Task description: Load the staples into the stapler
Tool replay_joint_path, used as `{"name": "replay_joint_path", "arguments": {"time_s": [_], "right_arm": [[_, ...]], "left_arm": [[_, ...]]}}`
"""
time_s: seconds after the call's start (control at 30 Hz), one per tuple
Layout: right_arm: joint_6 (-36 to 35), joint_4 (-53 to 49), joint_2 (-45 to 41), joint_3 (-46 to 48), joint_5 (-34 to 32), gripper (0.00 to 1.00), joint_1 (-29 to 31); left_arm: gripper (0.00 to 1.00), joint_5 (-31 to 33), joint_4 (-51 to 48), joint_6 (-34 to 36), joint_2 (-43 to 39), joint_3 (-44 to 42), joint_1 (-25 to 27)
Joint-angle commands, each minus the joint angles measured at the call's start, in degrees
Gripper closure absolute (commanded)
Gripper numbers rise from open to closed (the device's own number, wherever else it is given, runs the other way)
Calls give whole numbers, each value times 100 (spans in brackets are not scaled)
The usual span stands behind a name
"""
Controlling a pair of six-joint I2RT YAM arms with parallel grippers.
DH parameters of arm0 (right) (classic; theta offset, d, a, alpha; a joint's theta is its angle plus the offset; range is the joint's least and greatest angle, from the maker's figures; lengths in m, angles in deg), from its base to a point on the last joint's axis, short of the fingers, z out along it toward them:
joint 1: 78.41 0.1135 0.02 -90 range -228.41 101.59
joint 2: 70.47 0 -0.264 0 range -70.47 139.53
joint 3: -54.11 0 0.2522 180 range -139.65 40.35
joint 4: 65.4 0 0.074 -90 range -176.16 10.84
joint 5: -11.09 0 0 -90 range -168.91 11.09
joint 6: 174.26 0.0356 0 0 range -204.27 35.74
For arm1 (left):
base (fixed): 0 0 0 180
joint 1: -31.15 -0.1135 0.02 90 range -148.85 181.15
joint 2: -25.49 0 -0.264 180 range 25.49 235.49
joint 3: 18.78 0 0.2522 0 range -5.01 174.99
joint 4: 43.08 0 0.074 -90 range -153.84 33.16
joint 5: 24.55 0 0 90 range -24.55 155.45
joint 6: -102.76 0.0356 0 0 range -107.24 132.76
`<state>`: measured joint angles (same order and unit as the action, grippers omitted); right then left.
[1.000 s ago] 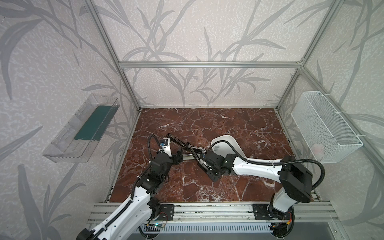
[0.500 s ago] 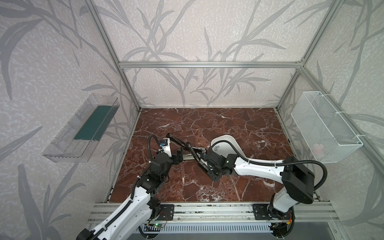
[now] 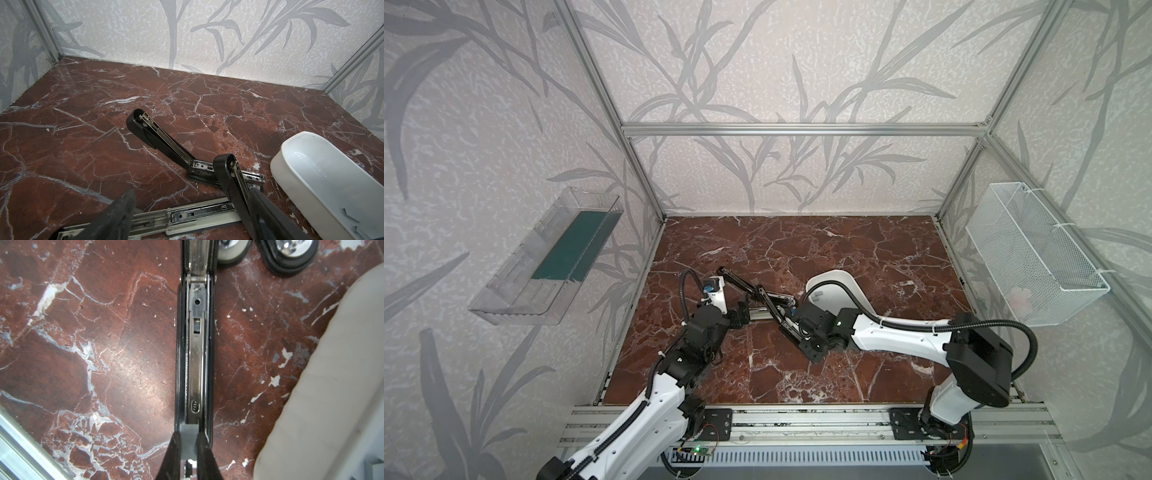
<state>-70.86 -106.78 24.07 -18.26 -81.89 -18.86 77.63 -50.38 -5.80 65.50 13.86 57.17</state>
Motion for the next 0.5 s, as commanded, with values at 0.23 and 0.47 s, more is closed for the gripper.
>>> {"name": "replay_joint_path", "arguments": {"time_s": [0.23, 0.47], "right_arm": [[-92, -121, -163, -13, -122, 100, -22], [-107, -162, -296, -9, -190, 100, -39]], "left_arm": [[14, 115, 75, 2, -24, -80, -28], [14, 100, 57, 2, -20, -57, -30]]}}
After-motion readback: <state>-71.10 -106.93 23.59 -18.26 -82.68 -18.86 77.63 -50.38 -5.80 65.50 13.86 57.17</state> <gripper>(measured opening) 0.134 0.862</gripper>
